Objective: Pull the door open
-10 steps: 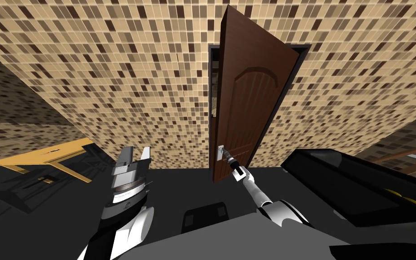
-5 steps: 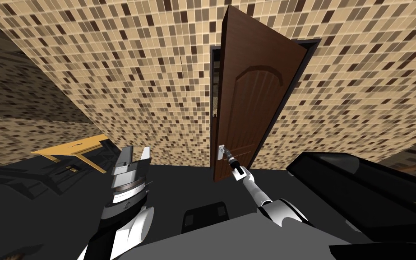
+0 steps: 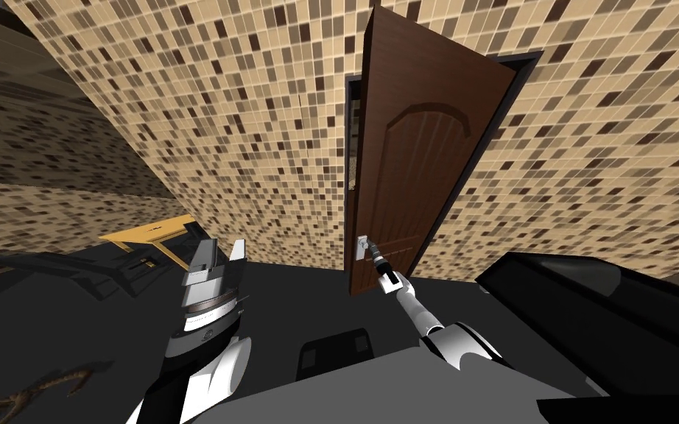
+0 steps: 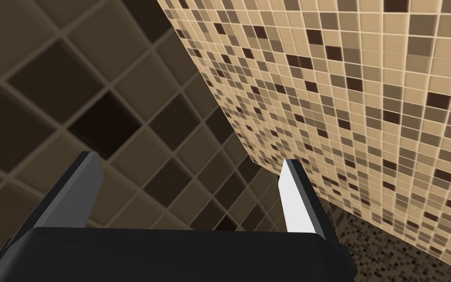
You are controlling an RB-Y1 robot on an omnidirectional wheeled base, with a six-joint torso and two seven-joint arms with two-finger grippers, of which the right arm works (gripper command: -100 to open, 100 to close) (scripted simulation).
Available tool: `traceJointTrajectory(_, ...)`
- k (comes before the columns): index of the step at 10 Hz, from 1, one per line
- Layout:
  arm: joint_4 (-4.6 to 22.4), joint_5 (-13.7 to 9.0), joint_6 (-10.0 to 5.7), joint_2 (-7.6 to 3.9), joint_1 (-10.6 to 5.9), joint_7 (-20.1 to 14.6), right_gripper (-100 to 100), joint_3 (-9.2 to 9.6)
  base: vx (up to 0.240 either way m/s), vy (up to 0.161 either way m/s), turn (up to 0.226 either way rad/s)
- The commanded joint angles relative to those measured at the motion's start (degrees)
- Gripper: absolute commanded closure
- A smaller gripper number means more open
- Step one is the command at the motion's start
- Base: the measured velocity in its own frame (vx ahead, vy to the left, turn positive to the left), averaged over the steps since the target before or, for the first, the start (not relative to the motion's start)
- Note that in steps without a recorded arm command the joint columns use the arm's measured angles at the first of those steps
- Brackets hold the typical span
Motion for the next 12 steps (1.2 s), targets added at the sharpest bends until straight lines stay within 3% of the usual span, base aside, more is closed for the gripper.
traceJointTrajectory(1, -0.5, -2.9, -0.32, 0.23, -0.52, -2.9, 100, 0.96, -0.073, -0.057, 0.19)
traceJointTrajectory(2, -0.5, -3.4, -0.32, 0.23, -0.52, -3.3, 100, 0.96, -0.055, -0.037, 0.046)
traceJointTrajectory(4, -0.2, -7.4, -0.05, -0.03, -0.75, -6.9, 100, 1.69, -0.068, -0.05, 0.136)
traceJointTrajectory(5, -0.2, -7.9, -0.05, -0.03, -0.75, -7.2, 100, 1.69, -0.054, -0.046, 0.059)
traceJointTrajectory(7, 0.0, -11.9, 0.23, -0.28, -0.98, -10.9, 100, 2.42, -0.058, -0.044, 0.13)
traceJointTrajectory(8, 0.0, -12.4, 0.23, -0.28, -0.98, -11.1, 100, 2.42, -0.06, -0.041, 0.053)
traceJointTrajectory(10, 0.3, -16.5, 0.5, -0.54, -1.21, -14.6, 100, 3.15, -0.063, -0.045, 0.149)
traceJointTrajectory(11, 0.3, -17.0, 0.5, -0.54, -1.21, -15.0, 100, 3.15, -0.052, -0.039, 0.061)
traceJointTrajectory(12, 0.4, -19.2, 0.63, -0.66, -1.32, -17.0, 100, 3.51, -0.052, -0.036, 0.113)
